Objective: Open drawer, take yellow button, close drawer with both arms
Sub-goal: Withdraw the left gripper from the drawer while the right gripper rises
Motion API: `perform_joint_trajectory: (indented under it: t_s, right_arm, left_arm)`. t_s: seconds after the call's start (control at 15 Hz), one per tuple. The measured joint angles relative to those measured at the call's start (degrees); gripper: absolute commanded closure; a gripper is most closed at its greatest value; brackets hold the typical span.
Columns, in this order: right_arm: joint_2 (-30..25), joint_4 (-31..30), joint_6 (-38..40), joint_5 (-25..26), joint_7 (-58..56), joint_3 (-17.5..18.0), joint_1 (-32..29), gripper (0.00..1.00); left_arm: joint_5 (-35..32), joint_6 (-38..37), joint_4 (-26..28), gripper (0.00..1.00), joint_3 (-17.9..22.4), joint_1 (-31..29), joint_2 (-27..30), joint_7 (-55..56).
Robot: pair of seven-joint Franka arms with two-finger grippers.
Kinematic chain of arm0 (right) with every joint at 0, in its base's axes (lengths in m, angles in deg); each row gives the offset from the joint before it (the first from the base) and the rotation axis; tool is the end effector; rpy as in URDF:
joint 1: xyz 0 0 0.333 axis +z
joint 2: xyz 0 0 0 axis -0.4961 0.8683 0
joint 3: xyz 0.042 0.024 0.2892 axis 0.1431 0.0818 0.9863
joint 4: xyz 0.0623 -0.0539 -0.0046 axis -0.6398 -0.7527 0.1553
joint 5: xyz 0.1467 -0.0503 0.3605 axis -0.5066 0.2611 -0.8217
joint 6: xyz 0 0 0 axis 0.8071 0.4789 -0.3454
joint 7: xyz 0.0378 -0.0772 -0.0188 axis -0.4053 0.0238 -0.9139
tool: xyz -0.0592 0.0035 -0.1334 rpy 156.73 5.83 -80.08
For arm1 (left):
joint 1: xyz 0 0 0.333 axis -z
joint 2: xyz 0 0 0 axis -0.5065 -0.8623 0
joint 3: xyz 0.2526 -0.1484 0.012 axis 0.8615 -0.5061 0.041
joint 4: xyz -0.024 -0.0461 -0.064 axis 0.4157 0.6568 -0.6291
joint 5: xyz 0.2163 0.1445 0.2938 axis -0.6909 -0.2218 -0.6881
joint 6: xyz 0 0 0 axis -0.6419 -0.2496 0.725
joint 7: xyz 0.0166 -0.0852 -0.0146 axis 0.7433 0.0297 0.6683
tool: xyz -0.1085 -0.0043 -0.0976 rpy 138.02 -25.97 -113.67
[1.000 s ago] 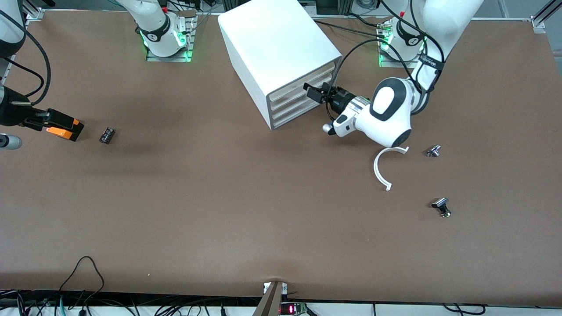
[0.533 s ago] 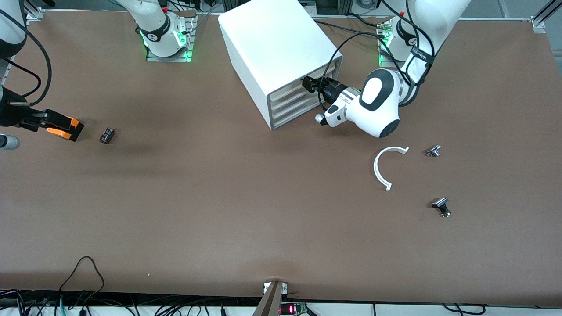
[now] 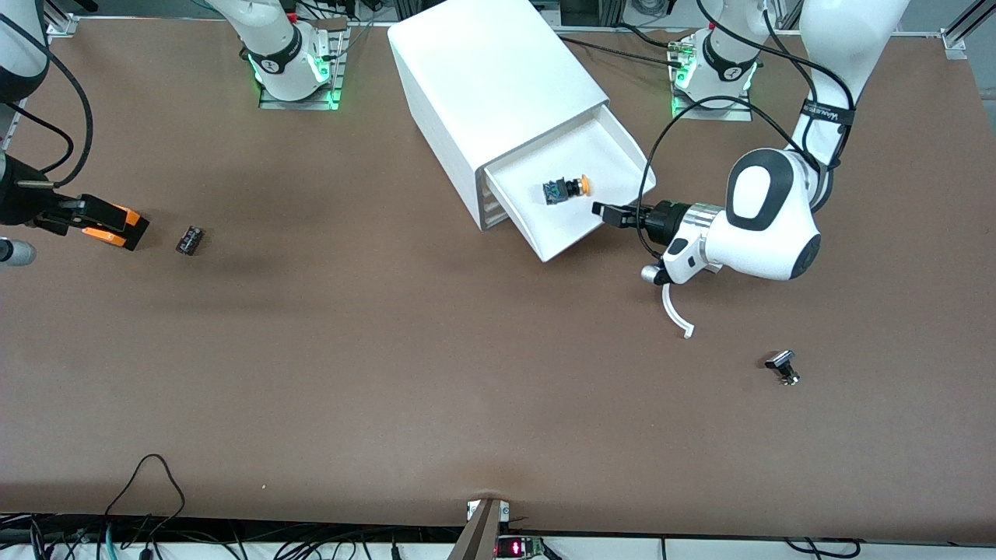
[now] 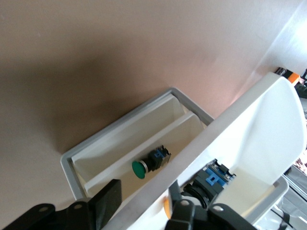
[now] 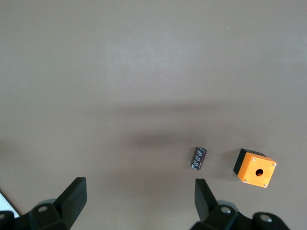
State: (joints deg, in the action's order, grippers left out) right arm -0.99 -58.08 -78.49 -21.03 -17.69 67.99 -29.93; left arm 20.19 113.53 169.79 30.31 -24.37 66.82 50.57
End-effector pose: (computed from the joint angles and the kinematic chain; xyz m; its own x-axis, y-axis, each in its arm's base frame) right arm 0.5959 -0.0265 0.4952 0.9981 -0.0355 -0.0496 -0.0348 -0.9993 0.0138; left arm 0.5155 -0.2301 0.2535 0.8253 -0.0618 -0.5613 0.3370 -0.7437 0.5773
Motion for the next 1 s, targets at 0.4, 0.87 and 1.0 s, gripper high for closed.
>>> perform_joint_trajectory:
  t_s: [0.4,0.87,1.0]
  right_arm:
    - [3.8,0.0,-2.8,0.0,0.1,0.3,6.5,0.00]
    - [3.4,0.9,-5.3,-6.8,1.7,1.4,19.9,0.00]
    - [2.6,1.0,-5.3,-7.6,-0.4,3.3,20.0,0.00]
  left_arm:
    - [-4.6,10.4,-2.4,0.00,2.9,-2.0,0.3,1.0]
    - [-27.5,5.5,-15.3,0.00,7.1,-9.3,6.7,0.5]
    - [-34.9,-1.1,-19.5,0.00,6.9,-9.1,10.1,0.7]
